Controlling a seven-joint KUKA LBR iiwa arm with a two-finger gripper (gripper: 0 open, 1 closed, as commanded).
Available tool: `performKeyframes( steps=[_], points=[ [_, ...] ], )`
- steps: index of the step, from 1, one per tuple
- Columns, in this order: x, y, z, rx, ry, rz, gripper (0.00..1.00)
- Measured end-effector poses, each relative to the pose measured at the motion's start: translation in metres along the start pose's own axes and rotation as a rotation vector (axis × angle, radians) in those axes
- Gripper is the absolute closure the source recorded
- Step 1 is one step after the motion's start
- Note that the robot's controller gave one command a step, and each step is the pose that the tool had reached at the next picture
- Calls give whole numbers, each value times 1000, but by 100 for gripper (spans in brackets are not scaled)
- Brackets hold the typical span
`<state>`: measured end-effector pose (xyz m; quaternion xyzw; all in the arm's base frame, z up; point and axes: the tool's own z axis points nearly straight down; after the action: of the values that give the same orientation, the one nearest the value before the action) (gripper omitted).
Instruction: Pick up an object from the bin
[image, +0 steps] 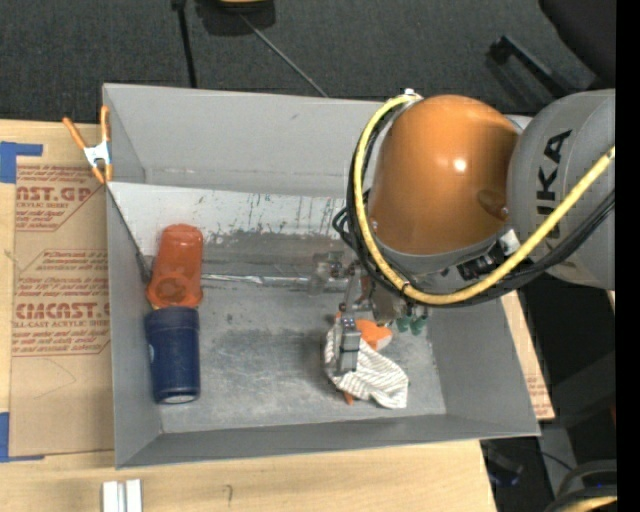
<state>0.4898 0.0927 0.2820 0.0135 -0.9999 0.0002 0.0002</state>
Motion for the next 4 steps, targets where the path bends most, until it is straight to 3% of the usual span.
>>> performKeyframes(
  steps=[1,2,3,4],
  points=[
    [0,-19,16,-2,-7,-14,0],
    [-13,-59,73,-2,-8,21,0],
    [-4,-78,108,1,4,74,0],
    [-2,-97,138,-2,-6,130,0]
  ],
)
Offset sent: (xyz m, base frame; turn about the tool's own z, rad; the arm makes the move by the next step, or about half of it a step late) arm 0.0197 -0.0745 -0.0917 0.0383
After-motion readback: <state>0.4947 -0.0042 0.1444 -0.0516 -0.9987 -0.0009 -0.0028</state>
